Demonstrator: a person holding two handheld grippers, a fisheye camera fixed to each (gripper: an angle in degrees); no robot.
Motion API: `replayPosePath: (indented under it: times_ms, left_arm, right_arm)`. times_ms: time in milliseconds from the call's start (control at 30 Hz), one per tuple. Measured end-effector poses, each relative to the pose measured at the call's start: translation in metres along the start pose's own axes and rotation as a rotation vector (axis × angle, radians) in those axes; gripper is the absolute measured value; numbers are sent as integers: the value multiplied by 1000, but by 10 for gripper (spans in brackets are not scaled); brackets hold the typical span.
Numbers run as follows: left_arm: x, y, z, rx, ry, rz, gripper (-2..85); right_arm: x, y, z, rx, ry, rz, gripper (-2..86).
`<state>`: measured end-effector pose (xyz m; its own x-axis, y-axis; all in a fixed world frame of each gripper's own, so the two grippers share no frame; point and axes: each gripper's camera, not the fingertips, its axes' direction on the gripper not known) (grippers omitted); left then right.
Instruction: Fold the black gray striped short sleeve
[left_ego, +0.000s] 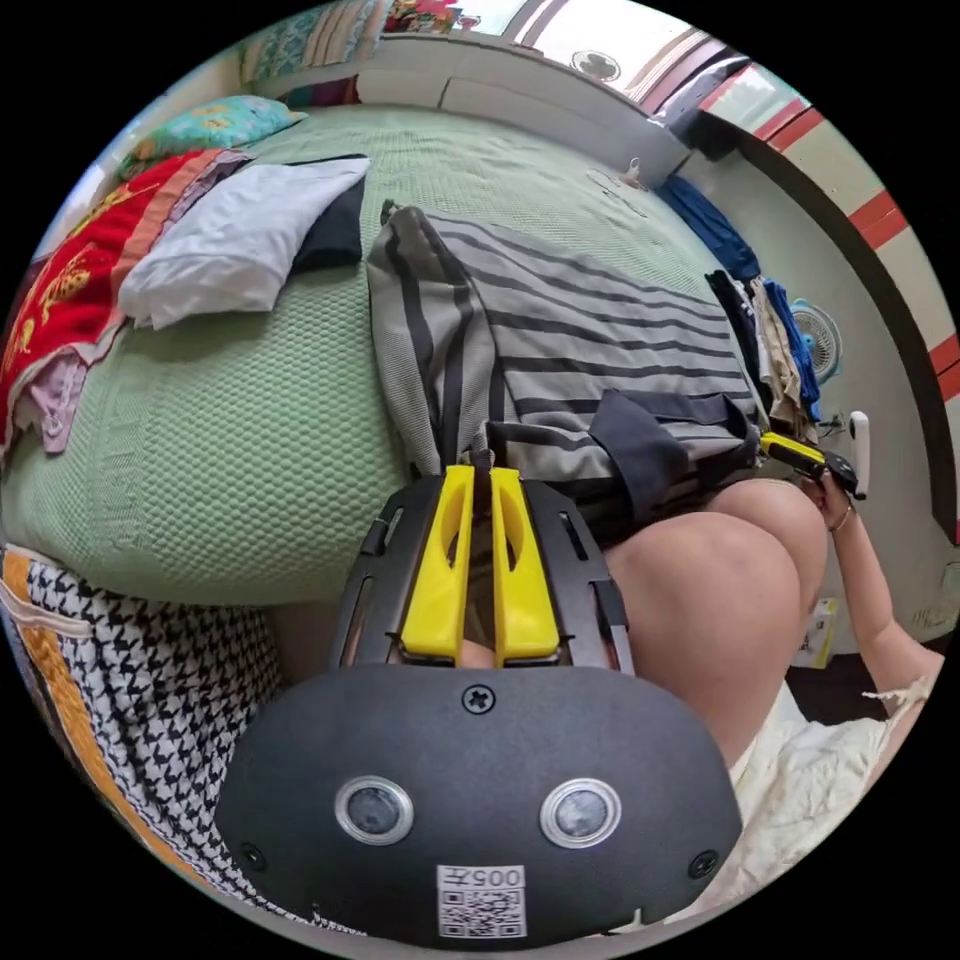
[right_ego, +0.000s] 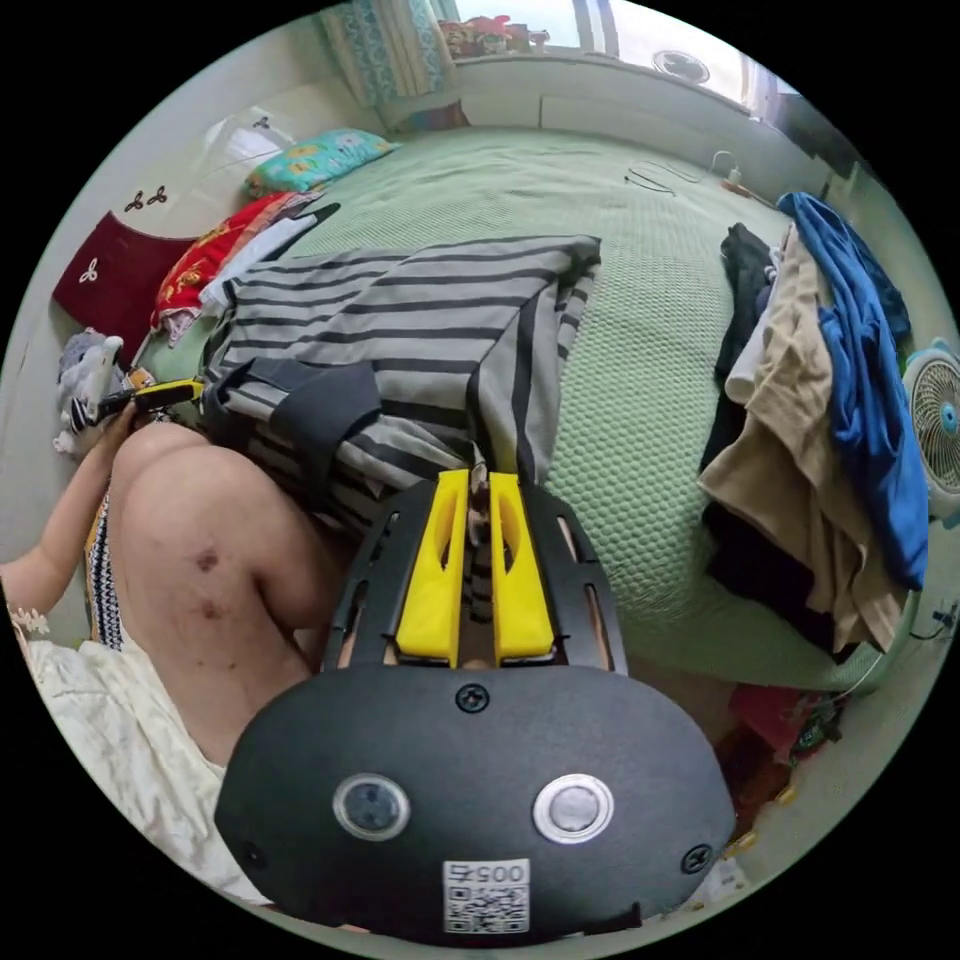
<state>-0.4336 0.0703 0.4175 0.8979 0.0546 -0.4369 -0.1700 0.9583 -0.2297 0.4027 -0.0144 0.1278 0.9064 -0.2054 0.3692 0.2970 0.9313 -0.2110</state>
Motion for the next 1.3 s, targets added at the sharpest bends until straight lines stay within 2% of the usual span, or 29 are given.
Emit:
replayPosePath:
  times_ms: [67, 133, 233, 333, 400, 600, 700, 833, 933, 1000, 1133, 1300]
  left_arm:
    - [7, 20, -28, -67, -2, 128, 89]
    - [8, 31, -50, -74, -58, 147, 127]
    - [15, 20, -84, 55, -88, 113, 147]
    - [40, -19, -92, 188, -206, 113, 163]
    - [51, -45, -87, 242, -215, 108, 169]
    - [52, -101, -59, 222, -229, 14, 180]
    - [58, -103, -37, 163, -249, -24, 170]
    - [83, -91, -35, 205, -319, -20, 140]
    - [99, -85, -49, 217, -286, -4, 83]
    - [109, -85, -68, 271, -262, 17, 40]
    - [131, -126, -101, 316, -322, 84, 22]
    - [137, -209, -108, 376, -397, 40, 23]
  right_arm:
    - [-8, 5, -9, -72, 40, -96, 96]
    - [-13, 11, -19, -111, 118, -168, 103]
    - [-17, 8, -35, -106, 178, -214, 113]
    - [-19, -18, -47, 7, 175, -174, 121]
    - [-20, -45, -46, 93, 189, -133, 124]
    - [5, -96, -10, 109, 146, 61, 129]
    - [15, -106, 10, 88, 132, 141, 130]
    - [13, -111, 28, 95, 45, 191, 124]
    - [-7, -110, 39, 100, 111, 115, 90]
    - [-19, -109, 31, 131, 137, 87, 26]
    - [-30, -129, 1, 245, 166, 32, -7]
    - [-18, -219, -11, 300, 290, 94, -8]
